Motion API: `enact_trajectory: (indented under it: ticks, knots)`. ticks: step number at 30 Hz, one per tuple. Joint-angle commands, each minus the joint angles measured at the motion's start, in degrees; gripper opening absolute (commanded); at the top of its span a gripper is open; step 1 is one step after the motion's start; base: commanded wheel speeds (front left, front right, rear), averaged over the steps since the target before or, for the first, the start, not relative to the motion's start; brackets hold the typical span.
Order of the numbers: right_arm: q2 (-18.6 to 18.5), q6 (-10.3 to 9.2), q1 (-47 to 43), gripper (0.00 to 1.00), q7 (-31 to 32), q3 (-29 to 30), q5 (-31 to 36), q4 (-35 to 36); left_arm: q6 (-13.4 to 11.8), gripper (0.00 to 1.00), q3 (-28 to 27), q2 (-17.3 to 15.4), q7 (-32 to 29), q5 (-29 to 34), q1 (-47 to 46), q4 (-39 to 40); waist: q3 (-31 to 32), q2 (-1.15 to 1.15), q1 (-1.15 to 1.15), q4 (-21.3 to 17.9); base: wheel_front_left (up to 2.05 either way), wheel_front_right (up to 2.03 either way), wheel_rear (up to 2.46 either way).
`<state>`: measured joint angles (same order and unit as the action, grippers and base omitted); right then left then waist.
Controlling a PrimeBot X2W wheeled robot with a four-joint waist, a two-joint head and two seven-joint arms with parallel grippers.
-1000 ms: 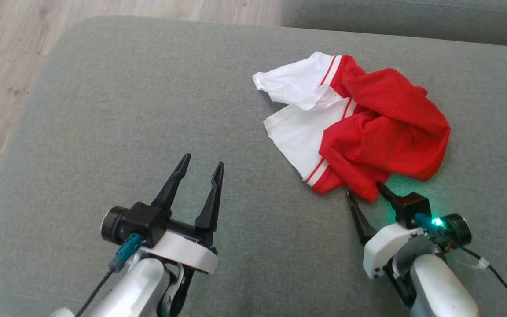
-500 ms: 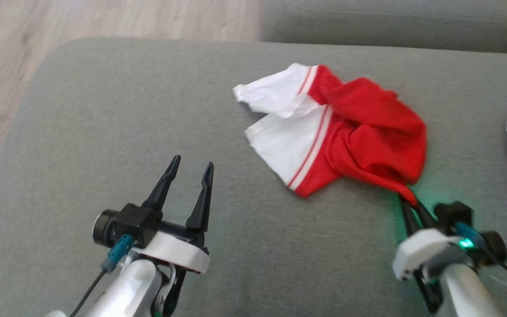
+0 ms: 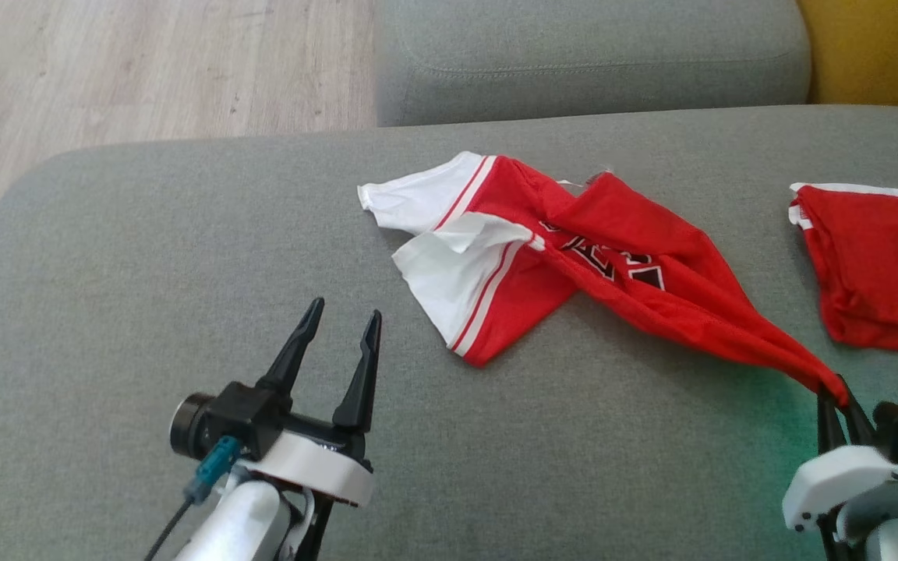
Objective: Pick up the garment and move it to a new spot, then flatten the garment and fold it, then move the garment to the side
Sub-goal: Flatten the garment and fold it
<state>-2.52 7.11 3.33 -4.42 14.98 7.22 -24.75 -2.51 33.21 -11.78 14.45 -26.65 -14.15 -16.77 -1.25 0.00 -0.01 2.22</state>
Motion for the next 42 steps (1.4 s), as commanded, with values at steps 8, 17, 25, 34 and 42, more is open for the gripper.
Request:
enact_trajectory:
  ticks: [8,17,25,34,42]
  knots:
    - [-0.36,0.37,1.45,1.0,-3.21,-5.02,-6.26,4.29,0.56,1.0,-2.9,-0.05,0.55,0.8,-1.21,1.22,0.66,0.0,0.01,-0.51,0.0,0.0,0.0]
    - [-0.36,0.37,0.79,1.0,-9.44,-17.69,-16.29,13.14,0.44,1.0,-3.53,0.15,0.55,0.86,-1.22,1.37,0.25,0.0,0.01,-1.73,0.0,0.0,0.0]
    - [-0.36,0.37,0.02,1.0,-10.52,-21.02,-18.62,15.25,-0.19,1.0,-3.66,0.46,0.0,0.98,-2.53,0.0,-1.58,0.0,0.01,-2.4,0.0,0.0,0.0]
    - [-0.36,0.37,2.13,1.0,-10.56,-20.85,-17.88,17.95,0.48,1.0,-2.69,1.29,-7.03,0.95,-11.27,-6.81,-7.45,0.0,0.01,-4.39,0.0,0.0,0.0]
    - [-0.36,0.37,4.98,1.0,-10.57,-22.85,-17.72,19.8,1.39,1.0,-2.18,2.78,-12.92,1.01,-22.85,-20.43,-13.59,0.0,0.01,-7.8,0.0,0.0,0.0]
